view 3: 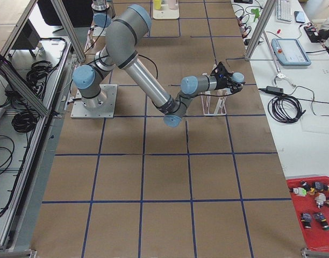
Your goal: Transfer IKEA cup to right arm and place on rack
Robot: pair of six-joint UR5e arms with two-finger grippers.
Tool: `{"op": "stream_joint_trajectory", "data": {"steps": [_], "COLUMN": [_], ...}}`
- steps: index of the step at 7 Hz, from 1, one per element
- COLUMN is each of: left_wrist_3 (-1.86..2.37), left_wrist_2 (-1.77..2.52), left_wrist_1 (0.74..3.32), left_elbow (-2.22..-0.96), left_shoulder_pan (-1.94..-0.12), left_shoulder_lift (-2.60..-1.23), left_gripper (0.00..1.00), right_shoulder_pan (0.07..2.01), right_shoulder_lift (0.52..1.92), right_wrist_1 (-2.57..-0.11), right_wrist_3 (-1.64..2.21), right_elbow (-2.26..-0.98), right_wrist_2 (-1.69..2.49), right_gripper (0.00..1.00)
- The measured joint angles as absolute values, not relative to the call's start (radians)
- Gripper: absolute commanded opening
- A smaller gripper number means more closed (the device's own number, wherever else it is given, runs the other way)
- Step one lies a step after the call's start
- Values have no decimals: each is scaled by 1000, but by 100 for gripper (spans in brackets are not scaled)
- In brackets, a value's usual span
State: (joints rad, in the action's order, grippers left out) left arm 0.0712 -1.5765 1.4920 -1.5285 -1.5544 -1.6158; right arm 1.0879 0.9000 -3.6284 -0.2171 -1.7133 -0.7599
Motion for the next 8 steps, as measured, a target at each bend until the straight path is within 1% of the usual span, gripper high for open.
{"op": "stream_joint_trajectory", "data": {"steps": [3, 4, 5, 6, 7, 8], "left_wrist_3": [54, 55, 57, 56, 56, 59], "left_wrist_2": [-1579, -1583, -1588, -1591, -1591, -1591], "left_wrist_1": [1488, 1485, 1483, 1481, 1481, 1480], "left_elbow": [-1529, -1529, -1531, -1533, -1535, -1535], "left_shoulder_pan": [-1549, -1549, -1548, -1548, -1548, -1549], "left_shoulder_lift": [-1621, -1622, -1622, -1623, -1624, -1625], "left_gripper": [99, 99, 99, 99, 99, 99], "right_shoulder_pan": [1087, 1087, 1088, 1088, 1087, 1087], "right_shoulder_lift": [875, 867, 862, 861, 862, 863], "right_wrist_1": [-3635, -3637, -3636, -3633, -3630, -3629], "right_wrist_3": [-217, -216, -215, -214, -213, -210], "right_elbow": [-1718, -1718, -1720, -1726, -1738, -1747], "right_wrist_2": [-758, -757, -755, -745, -730, -723], "right_gripper": [22, 25, 44, 87, 99, 100]}}
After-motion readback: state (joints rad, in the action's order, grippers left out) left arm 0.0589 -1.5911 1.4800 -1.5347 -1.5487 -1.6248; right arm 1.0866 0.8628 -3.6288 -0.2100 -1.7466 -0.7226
